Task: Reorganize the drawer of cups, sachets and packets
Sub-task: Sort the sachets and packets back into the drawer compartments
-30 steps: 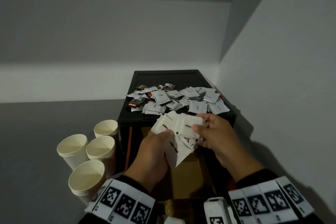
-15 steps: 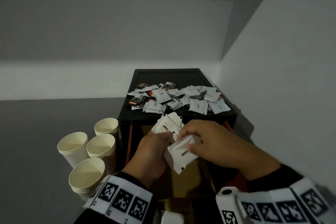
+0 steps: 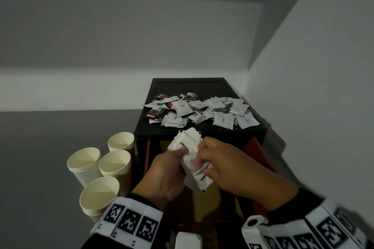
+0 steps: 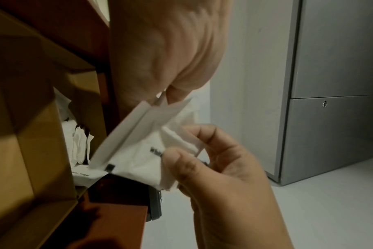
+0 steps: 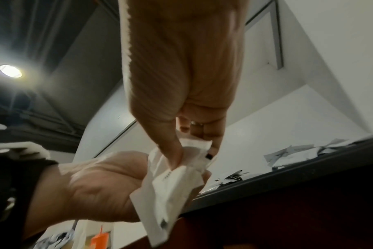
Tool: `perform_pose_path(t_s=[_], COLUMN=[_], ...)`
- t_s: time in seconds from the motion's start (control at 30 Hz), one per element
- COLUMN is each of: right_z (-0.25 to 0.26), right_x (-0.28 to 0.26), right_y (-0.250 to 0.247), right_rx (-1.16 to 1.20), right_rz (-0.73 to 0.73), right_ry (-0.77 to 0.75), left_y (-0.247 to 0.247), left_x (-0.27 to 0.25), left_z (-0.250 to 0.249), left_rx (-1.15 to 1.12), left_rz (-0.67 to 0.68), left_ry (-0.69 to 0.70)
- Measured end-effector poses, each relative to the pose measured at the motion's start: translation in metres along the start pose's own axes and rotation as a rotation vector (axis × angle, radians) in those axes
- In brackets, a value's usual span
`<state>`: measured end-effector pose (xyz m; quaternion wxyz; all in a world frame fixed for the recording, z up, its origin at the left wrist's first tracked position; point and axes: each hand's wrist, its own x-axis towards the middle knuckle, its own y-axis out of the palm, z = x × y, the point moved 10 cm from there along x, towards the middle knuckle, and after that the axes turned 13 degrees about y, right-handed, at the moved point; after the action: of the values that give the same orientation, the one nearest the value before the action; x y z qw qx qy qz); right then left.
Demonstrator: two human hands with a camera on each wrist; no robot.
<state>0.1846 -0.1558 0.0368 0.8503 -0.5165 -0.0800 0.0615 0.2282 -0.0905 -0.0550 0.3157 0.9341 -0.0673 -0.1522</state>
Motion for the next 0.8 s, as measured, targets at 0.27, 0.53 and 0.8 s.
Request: perform_pose_path(t_s=[0.27,0.53,0.8], right_z=[-0.084,-0.059,-0.033], right_x=[-0.008,-0.001,0.006], right_y=[-0.043,-0.008,0.012], right_rx=[0.952,0.951,0.455], right_rz=[-0.299,-0.3,-0.254], right_ry=[0.384,0.434,0.389], left_y=[0.002,0.004,0.002], left_x=[-0.001,0.002,-0.004], left_z=[-0.019,-0.016,-0.022], left_rx=[-0.173,-0.202,-0.217], left_rz=[-0.1,-0.175,-0.276], left_ry=[0.141,0.181,0.226])
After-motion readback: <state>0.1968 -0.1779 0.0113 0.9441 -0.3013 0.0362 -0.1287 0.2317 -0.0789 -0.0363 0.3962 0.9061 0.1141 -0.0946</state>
